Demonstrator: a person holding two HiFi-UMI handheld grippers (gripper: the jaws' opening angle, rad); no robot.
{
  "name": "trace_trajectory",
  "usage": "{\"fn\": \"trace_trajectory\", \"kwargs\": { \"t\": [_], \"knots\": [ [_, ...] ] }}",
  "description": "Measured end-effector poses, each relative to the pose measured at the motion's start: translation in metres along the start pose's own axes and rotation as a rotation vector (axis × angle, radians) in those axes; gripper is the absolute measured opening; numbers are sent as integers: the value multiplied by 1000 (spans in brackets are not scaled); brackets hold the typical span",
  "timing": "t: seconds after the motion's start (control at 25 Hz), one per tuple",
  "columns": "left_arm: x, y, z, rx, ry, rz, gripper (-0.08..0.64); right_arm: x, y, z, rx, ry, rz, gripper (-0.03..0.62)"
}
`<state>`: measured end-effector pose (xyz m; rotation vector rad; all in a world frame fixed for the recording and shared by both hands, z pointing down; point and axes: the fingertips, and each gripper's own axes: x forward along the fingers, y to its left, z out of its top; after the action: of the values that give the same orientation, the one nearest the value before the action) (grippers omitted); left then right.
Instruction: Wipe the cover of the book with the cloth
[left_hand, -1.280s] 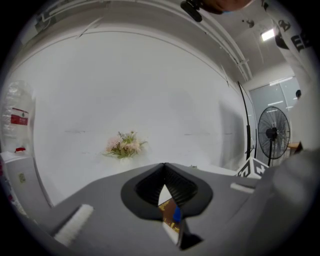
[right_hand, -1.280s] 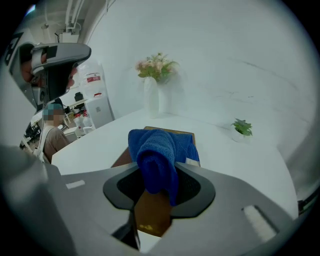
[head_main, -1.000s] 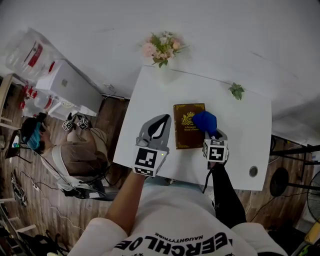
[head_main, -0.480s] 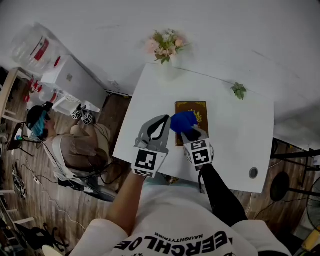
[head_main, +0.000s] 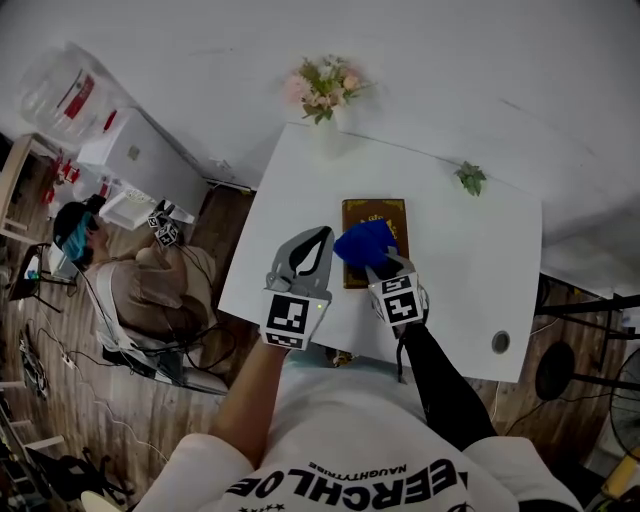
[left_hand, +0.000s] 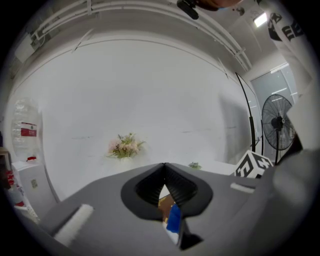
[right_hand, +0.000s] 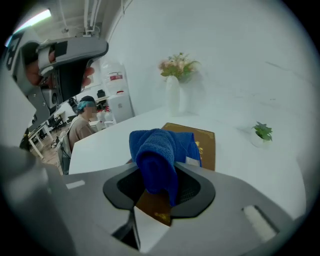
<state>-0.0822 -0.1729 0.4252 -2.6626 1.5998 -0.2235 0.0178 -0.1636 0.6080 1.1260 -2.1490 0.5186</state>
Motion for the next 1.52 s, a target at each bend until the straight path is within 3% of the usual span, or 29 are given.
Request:
{"fn": "trace_trajectory", "kwargs": {
  "t": [0.24,0.4,0.52,0.72,0.92,1.04,1.2,1.52],
  "knots": [
    [10,-14,3,25,-4,-34,57,-28,-68,-26,76,12,-171,132],
    [11,-23,3,15,-11,-69,57,-37,-87,-36,157,15,-207,132],
    [10,-24,4,30,-10,-59,57,-42,-82,-22,162,-49,-188,133],
    [1,-19,4,26,-11,-39,58,-40,-43,6,63,-129,-92,133],
    [-10,-13,0,5,-5,-20,58,-19,28,16,-38,-105,69,133],
    [-15,-9,-4,1,6,-3,58,-5,70,-2,-118,-6,175,133],
    [-21,-7,-8,-13,19,5,58,1,74,-15,-144,22,164,133],
    [-23,-10,-10,-36,23,7,58,-19,19,-22,-45,5,19,132]
  ]
}}
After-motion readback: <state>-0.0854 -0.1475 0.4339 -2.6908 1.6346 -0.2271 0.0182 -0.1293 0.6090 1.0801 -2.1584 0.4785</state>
